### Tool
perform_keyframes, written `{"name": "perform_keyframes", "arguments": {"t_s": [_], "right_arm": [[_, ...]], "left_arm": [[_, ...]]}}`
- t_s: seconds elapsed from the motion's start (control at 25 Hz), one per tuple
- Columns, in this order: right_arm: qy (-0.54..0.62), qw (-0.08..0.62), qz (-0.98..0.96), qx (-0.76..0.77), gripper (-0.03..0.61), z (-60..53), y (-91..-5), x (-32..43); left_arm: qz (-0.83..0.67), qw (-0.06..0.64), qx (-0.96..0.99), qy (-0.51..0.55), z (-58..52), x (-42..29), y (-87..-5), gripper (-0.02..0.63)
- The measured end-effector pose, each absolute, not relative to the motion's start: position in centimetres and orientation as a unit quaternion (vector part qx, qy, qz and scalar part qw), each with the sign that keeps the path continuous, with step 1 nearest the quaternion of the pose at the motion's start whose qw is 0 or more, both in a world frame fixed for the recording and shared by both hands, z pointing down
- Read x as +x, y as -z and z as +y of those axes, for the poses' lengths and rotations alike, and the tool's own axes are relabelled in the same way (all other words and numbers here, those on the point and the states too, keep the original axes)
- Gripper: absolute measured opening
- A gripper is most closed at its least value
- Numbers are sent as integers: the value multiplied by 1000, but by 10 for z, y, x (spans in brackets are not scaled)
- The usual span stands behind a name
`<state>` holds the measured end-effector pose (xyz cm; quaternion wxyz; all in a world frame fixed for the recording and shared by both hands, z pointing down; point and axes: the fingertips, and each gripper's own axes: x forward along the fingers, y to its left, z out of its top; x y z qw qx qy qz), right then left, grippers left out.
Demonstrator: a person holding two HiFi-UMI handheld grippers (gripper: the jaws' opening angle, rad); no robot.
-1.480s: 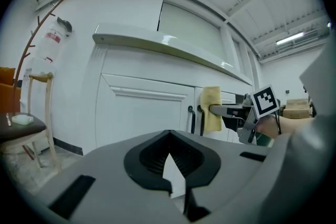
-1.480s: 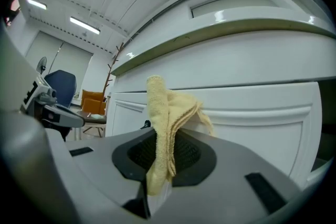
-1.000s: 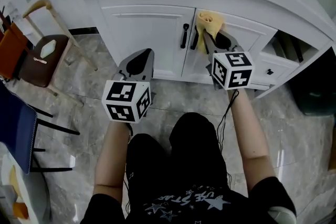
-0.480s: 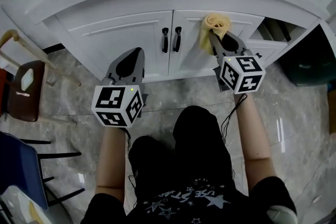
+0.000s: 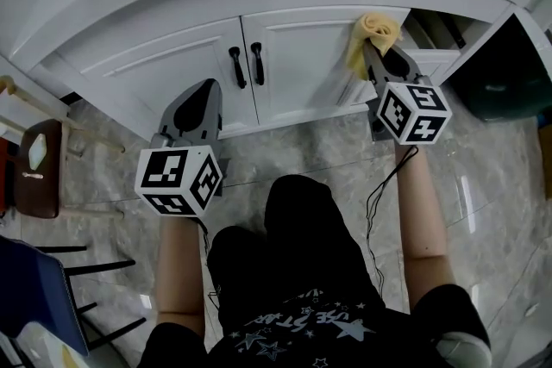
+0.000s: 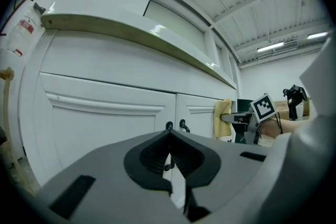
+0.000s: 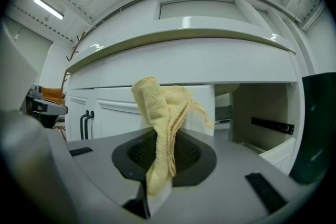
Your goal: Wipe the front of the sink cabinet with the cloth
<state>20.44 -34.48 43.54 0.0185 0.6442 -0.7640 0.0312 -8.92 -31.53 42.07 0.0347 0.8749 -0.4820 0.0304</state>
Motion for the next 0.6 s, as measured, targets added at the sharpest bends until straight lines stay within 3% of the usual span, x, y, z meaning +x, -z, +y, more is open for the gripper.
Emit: {"name": "perform_keyframes", "arguments": {"t_s": [0.36,0.6], "right_arm": [[-53,24,-729,682,64,-332,-445,260],[-70,5,-774,629,64,-324,-464,190]], "left_arm": [[-468,33,882,-34,-315,-61,-424,15],[-489,26,871,-46,-311,-78,-438,15]]}}
